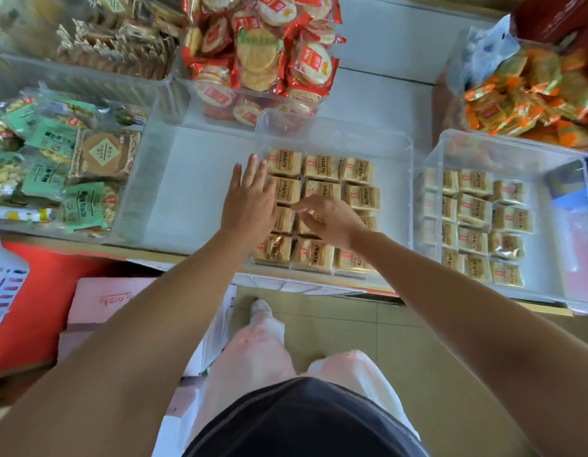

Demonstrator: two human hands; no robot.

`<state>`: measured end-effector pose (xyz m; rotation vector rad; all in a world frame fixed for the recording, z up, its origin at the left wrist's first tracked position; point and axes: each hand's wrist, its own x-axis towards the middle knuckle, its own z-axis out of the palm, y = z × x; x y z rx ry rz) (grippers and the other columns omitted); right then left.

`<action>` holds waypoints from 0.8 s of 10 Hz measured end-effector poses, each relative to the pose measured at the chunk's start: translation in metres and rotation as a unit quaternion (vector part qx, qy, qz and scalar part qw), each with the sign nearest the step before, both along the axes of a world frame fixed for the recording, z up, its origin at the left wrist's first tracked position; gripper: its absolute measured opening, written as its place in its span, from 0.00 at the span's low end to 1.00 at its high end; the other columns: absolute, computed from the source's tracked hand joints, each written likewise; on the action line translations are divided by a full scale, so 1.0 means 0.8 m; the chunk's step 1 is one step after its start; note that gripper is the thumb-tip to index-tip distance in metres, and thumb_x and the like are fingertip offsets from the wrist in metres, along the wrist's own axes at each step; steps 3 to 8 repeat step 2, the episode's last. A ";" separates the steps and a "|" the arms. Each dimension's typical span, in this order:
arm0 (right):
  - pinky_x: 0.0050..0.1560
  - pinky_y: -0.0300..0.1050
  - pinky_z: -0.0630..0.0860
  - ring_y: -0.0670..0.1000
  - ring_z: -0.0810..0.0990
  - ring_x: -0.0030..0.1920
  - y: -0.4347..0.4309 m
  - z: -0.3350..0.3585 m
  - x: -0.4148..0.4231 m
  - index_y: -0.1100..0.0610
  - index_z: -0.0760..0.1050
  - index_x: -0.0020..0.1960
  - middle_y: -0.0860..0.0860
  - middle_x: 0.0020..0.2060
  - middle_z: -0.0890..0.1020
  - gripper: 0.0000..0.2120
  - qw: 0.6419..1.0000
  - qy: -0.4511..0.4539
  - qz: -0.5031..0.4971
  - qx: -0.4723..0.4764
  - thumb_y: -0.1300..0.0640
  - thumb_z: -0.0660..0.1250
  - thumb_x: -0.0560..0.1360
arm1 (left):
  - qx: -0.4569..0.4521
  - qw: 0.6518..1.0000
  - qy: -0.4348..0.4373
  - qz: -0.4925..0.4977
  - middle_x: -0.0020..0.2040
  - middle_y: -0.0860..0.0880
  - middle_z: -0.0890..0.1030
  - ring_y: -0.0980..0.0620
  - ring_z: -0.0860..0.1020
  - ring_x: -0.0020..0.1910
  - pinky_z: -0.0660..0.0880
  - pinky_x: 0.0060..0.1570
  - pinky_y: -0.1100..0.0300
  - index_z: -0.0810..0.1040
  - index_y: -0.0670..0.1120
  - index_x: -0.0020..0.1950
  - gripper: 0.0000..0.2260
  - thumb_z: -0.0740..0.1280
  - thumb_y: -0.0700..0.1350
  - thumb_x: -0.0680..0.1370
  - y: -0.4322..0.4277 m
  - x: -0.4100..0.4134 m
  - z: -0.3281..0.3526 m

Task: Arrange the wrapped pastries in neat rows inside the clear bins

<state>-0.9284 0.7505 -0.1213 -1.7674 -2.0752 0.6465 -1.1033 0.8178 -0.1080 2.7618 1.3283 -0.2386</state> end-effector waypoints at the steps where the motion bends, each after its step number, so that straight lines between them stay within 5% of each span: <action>1: 0.49 0.45 0.80 0.45 0.81 0.45 -0.023 0.019 0.003 0.59 0.80 0.56 0.51 0.49 0.83 0.12 0.997 0.037 -0.007 0.063 0.63 0.60 0.78 | -0.004 0.999 -0.051 0.018 0.78 0.40 0.59 0.40 0.53 0.77 0.49 0.75 0.44 0.65 0.42 0.75 0.24 0.57 0.48 0.81 -0.038 0.004 0.011; 2: 0.44 0.43 0.78 0.43 0.80 0.41 -0.051 0.044 -0.001 0.56 0.81 0.53 0.48 0.45 0.84 0.11 0.988 0.112 -0.005 0.110 0.60 0.60 0.76 | 0.053 0.990 -0.116 0.057 0.74 0.39 0.67 0.38 0.61 0.74 0.55 0.73 0.43 0.70 0.40 0.71 0.22 0.61 0.44 0.78 -0.078 -0.002 0.012; 8: 0.44 0.43 0.78 0.43 0.80 0.41 -0.051 0.044 -0.001 0.56 0.81 0.53 0.48 0.45 0.84 0.11 0.988 0.112 -0.005 0.110 0.60 0.60 0.76 | 0.053 0.990 -0.116 0.057 0.74 0.39 0.67 0.38 0.61 0.74 0.55 0.73 0.43 0.70 0.40 0.71 0.22 0.61 0.44 0.78 -0.078 -0.002 0.012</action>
